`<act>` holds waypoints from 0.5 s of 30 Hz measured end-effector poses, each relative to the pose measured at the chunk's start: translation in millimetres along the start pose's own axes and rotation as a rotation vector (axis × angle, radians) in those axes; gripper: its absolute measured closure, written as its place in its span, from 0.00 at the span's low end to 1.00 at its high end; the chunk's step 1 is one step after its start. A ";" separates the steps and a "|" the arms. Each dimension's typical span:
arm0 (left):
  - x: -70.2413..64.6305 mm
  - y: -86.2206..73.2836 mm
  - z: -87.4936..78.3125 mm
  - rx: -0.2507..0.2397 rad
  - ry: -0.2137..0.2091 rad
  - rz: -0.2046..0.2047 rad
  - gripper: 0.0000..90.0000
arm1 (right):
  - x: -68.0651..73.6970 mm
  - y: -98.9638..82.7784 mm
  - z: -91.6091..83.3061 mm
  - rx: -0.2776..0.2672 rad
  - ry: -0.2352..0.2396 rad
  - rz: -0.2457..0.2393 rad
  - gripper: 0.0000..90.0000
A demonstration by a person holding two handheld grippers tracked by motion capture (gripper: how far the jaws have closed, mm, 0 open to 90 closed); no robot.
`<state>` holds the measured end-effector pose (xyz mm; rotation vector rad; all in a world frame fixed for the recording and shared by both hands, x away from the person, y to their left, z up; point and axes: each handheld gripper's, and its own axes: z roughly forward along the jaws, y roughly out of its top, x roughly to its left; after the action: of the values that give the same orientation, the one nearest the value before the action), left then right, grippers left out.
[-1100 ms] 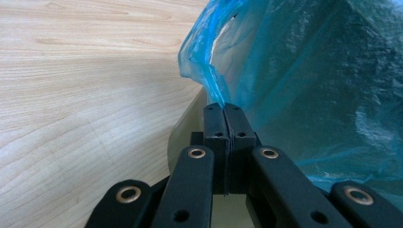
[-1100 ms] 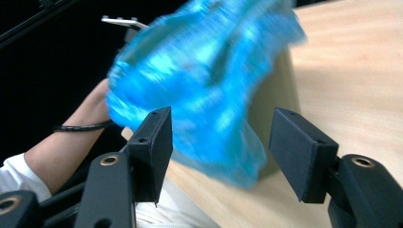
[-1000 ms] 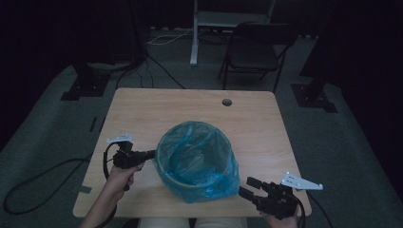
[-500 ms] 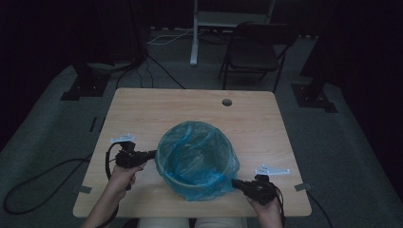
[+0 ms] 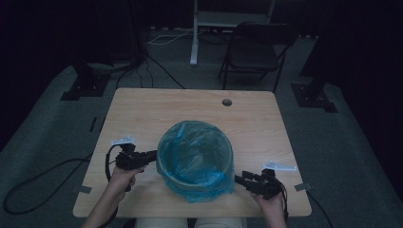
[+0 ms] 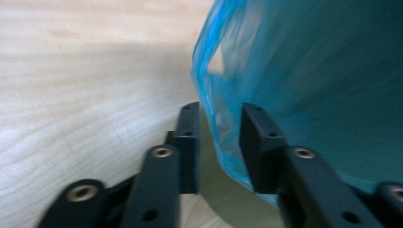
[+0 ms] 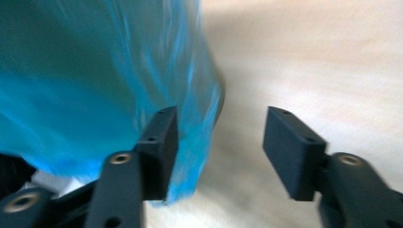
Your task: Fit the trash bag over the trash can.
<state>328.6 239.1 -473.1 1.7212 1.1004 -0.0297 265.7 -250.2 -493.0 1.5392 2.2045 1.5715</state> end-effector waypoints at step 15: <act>-22.0 -9.9 -3.9 0.036 0.069 0.202 0.32 | 28.7 73.6 -11.5 -0.232 0.082 -0.040 0.34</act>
<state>307.4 228.1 -467.7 1.8700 0.9766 0.1380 295.6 -237.6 -420.1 1.3808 1.9911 1.8327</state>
